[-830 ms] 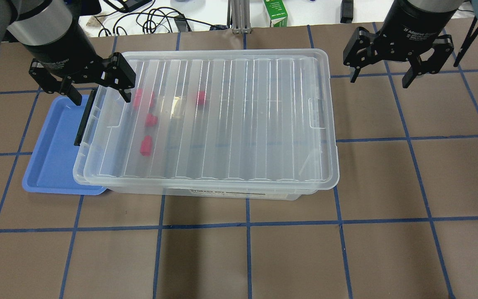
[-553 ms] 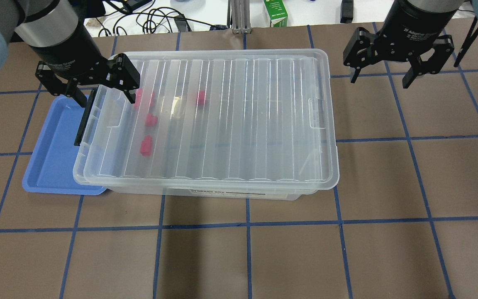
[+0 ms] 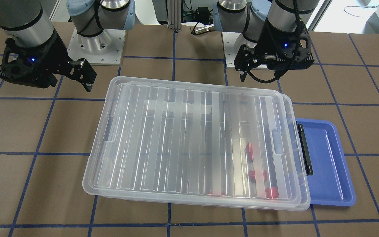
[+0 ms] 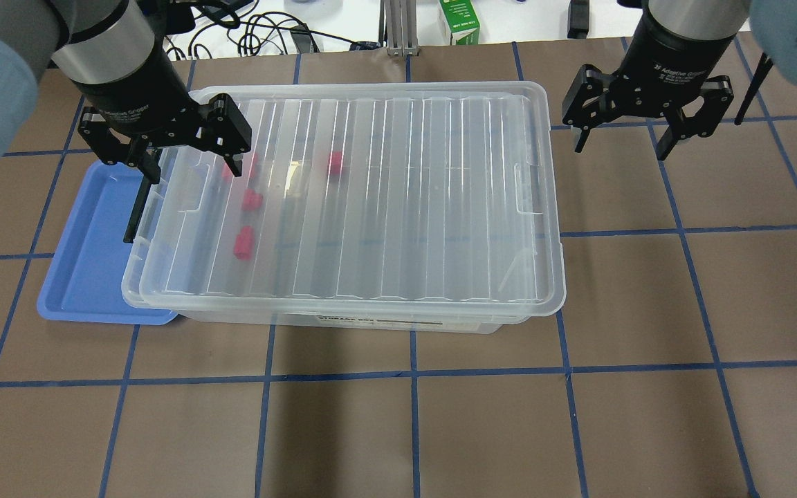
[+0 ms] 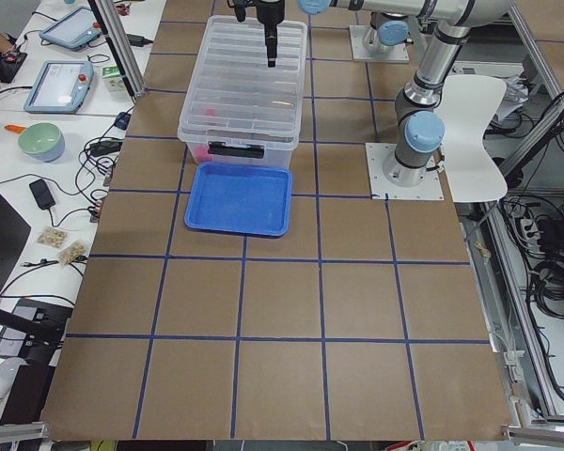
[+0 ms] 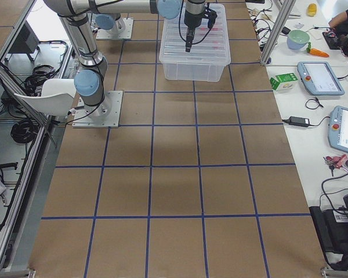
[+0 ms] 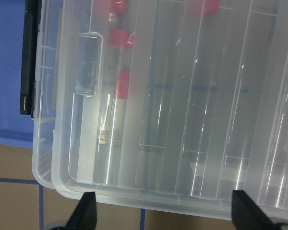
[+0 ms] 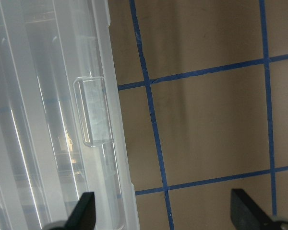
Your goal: Place red block in blue tray from box
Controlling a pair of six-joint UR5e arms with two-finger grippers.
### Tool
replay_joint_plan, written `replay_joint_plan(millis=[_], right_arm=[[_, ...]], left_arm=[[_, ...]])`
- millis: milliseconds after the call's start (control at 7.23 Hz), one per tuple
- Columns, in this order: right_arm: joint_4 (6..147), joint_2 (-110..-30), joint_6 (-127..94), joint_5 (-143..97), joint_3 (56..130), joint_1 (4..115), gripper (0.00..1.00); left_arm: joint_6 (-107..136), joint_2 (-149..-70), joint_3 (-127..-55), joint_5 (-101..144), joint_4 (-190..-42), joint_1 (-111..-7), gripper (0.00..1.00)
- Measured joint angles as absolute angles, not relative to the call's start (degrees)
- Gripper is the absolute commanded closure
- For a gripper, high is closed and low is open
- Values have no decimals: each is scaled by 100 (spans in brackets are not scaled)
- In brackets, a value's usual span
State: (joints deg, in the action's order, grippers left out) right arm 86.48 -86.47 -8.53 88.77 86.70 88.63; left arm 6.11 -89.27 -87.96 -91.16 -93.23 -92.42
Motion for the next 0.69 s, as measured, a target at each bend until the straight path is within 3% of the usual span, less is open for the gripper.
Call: replay_joint_plan(millis=[692], right_arm=[[9670,-7910,-805,8858,9071,8949,0]], left_arm=[[598,-8951,-8742,-9085,-9325,-9197,0]])
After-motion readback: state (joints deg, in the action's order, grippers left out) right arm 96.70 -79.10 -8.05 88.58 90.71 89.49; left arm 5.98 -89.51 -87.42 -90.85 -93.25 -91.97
